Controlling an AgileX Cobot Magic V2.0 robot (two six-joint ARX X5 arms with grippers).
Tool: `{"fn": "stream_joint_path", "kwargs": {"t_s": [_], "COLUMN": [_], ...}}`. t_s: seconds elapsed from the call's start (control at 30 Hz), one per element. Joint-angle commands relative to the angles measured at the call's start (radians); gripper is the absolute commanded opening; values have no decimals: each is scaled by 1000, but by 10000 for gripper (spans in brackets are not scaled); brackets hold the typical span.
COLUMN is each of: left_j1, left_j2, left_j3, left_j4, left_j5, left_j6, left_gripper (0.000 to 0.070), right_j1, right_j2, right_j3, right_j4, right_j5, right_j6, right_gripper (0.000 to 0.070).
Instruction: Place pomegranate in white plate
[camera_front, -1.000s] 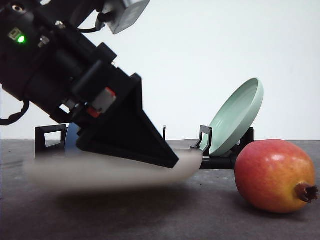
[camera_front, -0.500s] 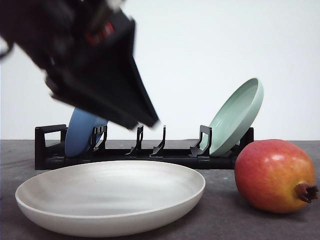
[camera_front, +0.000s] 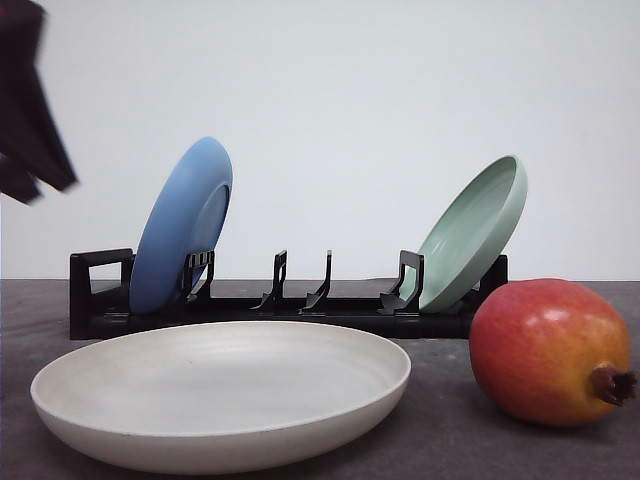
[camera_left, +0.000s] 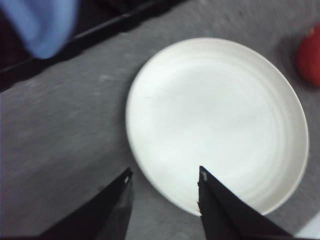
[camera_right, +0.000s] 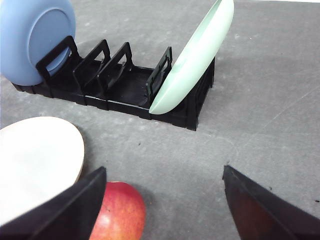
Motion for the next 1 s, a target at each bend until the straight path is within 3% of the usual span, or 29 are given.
{"fn": "stream_joint_path", "kwargs": {"t_s": [0.0, 0.07, 0.3, 0.43, 0.57, 0.7, 0.83, 0.97], "left_j1": [49, 122, 338, 415, 439, 439, 439, 439], "left_j2": [-22, -62, -171, -228, -267, -275, -275, -275], "left_j3": [11, 11, 10, 10, 10, 10, 10, 10], "left_j4": [-8, -23, -97, -104, -103, -103, -102, -102], "left_j5": [28, 73, 138, 138, 138, 137, 137, 137], "left_j6": [6, 7, 44, 59, 58, 58, 58, 58], "left_gripper": [291, 363, 363, 362, 360, 360, 359, 359], "right_j1": [5, 5, 5, 5, 6, 25, 71, 147], "right_j2": [2, 2, 4, 26, 95, 200, 332, 453], "right_j3": [14, 14, 14, 14, 14, 17, 40, 84], "right_j4": [7, 0, -52, -61, -65, -67, -80, -80], "right_j5": [0, 0, -7, -84, -179, -210, -207, -103], "right_j6": [10, 11, 75, 153, 240, 275, 273, 253], "right_gripper": [469, 469, 469, 469, 469, 470, 471, 500]}}
